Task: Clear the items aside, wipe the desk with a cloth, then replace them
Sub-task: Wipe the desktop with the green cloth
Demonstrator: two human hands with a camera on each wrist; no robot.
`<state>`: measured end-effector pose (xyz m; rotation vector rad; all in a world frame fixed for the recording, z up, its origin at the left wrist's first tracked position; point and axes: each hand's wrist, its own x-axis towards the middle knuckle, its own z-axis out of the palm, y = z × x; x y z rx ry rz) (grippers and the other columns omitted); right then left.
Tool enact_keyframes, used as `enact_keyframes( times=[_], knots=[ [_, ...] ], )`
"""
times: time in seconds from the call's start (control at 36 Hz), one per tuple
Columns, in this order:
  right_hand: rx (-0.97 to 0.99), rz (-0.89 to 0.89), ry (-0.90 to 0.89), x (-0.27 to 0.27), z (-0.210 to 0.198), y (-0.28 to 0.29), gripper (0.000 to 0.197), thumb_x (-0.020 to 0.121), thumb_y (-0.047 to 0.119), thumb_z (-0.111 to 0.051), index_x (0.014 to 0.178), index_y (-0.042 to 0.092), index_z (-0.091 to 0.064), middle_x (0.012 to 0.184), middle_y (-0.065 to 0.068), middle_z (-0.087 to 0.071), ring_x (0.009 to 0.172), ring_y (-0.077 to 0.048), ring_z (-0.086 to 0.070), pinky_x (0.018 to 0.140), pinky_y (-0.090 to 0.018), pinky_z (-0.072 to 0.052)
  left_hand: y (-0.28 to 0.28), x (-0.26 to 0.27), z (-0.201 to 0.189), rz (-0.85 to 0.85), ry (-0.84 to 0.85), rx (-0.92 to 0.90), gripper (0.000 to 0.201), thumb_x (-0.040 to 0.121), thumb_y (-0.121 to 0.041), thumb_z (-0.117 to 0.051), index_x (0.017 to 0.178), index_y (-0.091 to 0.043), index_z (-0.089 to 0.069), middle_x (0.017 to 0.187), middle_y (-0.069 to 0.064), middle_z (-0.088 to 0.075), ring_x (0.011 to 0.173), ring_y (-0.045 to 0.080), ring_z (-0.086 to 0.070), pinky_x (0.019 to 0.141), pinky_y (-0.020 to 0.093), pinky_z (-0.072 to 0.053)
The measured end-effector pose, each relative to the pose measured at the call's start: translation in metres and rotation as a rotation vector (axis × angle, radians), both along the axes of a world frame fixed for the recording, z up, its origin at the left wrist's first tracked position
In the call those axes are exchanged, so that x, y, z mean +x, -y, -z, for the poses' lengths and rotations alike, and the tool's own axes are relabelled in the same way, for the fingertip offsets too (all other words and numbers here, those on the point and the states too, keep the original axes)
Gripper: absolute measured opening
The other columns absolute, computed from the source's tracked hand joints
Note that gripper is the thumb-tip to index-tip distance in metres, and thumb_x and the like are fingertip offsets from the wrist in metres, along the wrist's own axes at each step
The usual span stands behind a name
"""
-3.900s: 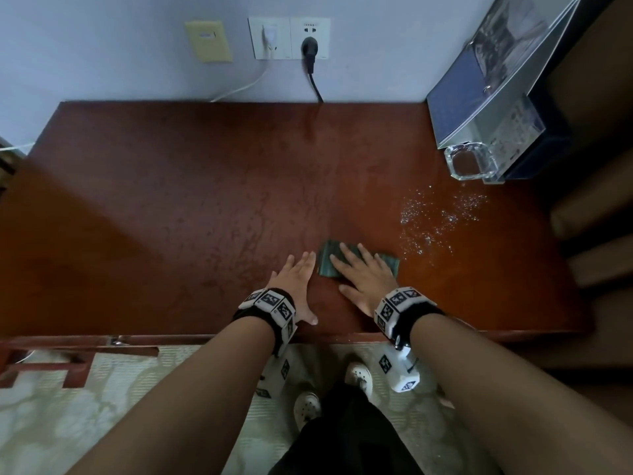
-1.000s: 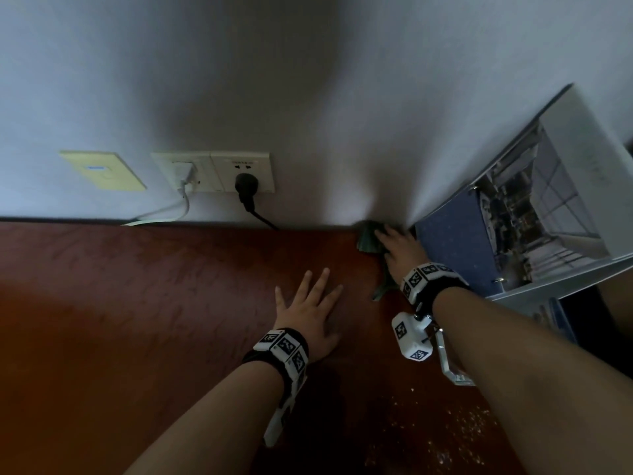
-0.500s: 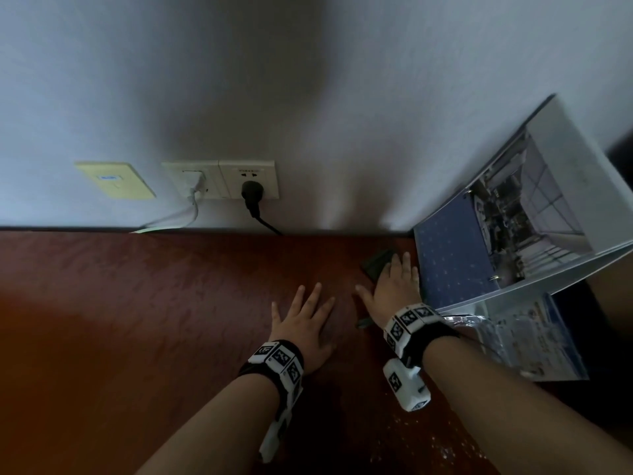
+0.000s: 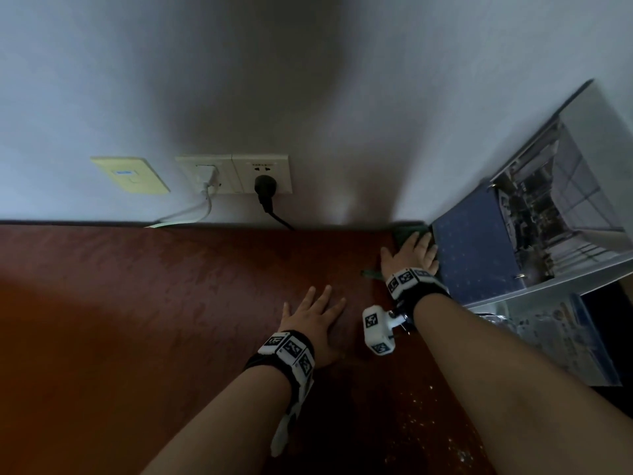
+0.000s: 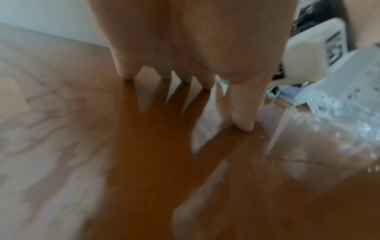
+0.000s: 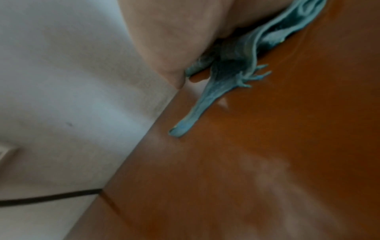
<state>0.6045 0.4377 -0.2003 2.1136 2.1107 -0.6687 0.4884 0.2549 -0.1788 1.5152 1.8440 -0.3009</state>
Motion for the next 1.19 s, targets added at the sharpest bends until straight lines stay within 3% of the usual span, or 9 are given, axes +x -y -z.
enact_keyframes(
  times=[0.28, 0.5, 0.64, 0.81, 0.89, 0.97, 1.03, 1.08, 1.19],
  knots=[
    [0.016, -0.627, 0.085, 0.026, -0.002, 0.004, 0.066, 0.099, 0.046, -0.034, 0.153, 0.024, -0.003, 0.161, 0.0, 0.008, 0.147, -0.026, 0.001, 0.116, -0.046, -0.011, -0.006, 0.002, 0.001, -0.006, -0.007, -0.022, 0.105, 0.083, -0.057, -0.069, 0.156, -0.043, 0.006, 0.163, -0.009, 0.025, 0.15, 0.023, 0.021, 0.114, 0.068, 0.0],
    [-0.06, -0.908, -0.168, 0.071, -0.009, 0.039, 0.048, 0.102, 0.021, -0.039, 0.148, 0.033, -0.027, 0.156, 0.017, -0.006, 0.147, -0.014, -0.001, 0.116, -0.036, -0.002, -0.007, 0.007, 0.0, -0.04, -0.01, -0.028, 0.106, 0.083, -0.054, -0.071, 0.157, -0.041, 0.004, 0.163, -0.008, 0.023, 0.151, 0.024, 0.018, 0.114, 0.069, -0.005],
    [-0.121, -0.946, -0.305, 0.082, -0.003, 0.057, 0.055, 0.095, 0.002, -0.044, 0.14, 0.033, -0.042, 0.145, 0.025, -0.015, 0.142, -0.005, -0.006, 0.116, -0.029, -0.001, -0.007, 0.009, -0.002, -0.068, 0.011, -0.051, 0.104, 0.085, -0.053, -0.07, 0.157, -0.04, 0.005, 0.163, -0.008, 0.024, 0.151, 0.024, 0.019, 0.114, 0.07, -0.005],
    [-0.275, -0.719, -0.479, 0.081, -0.016, 0.063, 0.042, 0.087, -0.014, -0.048, 0.119, 0.008, -0.065, 0.136, -0.014, -0.054, 0.132, -0.025, -0.044, 0.112, -0.027, -0.028, -0.005, 0.008, -0.002, -0.05, 0.019, -0.062, 0.117, 0.078, -0.054, -0.077, 0.156, -0.04, 0.008, 0.162, -0.009, 0.027, 0.15, 0.024, 0.023, 0.112, 0.072, -0.001],
    [-0.218, -0.653, -0.417, 0.073, -0.028, 0.048, 0.044, 0.089, -0.014, -0.043, 0.116, 0.009, -0.067, 0.126, -0.011, -0.062, 0.121, -0.023, -0.054, 0.098, -0.015, -0.037, -0.005, 0.009, -0.001, -0.064, 0.015, -0.067, 0.12, 0.076, -0.051, -0.08, 0.156, -0.041, 0.008, 0.162, -0.009, 0.027, 0.15, 0.024, 0.022, 0.112, 0.073, -0.002],
    [-0.117, -0.488, -0.622, 0.067, -0.038, 0.028, 0.048, 0.089, -0.023, -0.035, 0.118, 0.001, -0.065, 0.14, -0.014, -0.049, 0.133, -0.021, -0.041, 0.096, 0.005, -0.022, -0.005, 0.01, 0.001, -0.075, 0.011, -0.06, 0.122, 0.074, -0.053, -0.081, 0.156, -0.042, 0.008, 0.162, -0.01, 0.026, 0.15, 0.024, 0.021, 0.112, 0.073, -0.003],
    [-0.016, -0.553, -0.598, 0.064, -0.037, 0.011, 0.055, 0.087, -0.023, -0.034, 0.128, 0.005, -0.058, 0.147, -0.009, -0.039, 0.141, -0.022, -0.026, 0.107, -0.003, -0.012, -0.005, 0.01, -0.001, -0.078, 0.012, -0.06, 0.122, 0.073, -0.052, -0.082, 0.156, -0.042, 0.007, 0.162, -0.01, 0.025, 0.15, 0.024, 0.021, 0.112, 0.073, -0.003],
    [0.028, -0.645, -0.38, 0.06, -0.032, -0.005, 0.062, 0.089, -0.013, -0.039, 0.141, 0.019, -0.045, 0.155, 0.0, -0.028, 0.146, -0.026, -0.014, 0.119, -0.03, -0.005, -0.005, 0.01, -0.002, -0.082, 0.017, -0.058, 0.123, 0.073, -0.05, -0.083, 0.156, -0.041, 0.007, 0.162, -0.01, 0.025, 0.15, 0.024, 0.021, 0.112, 0.073, -0.003],
    [-0.087, -0.583, 0.012, 0.046, -0.018, -0.007, 0.067, 0.097, 0.034, -0.048, 0.152, 0.034, -0.011, 0.161, 0.006, 0.006, 0.146, -0.033, 0.004, 0.116, -0.055, -0.007, -0.005, 0.01, -0.002, -0.089, 0.017, -0.047, 0.123, 0.072, -0.051, -0.083, 0.156, -0.042, 0.007, 0.163, -0.009, 0.024, 0.15, 0.024, 0.021, 0.111, 0.073, -0.003]
  ],
)
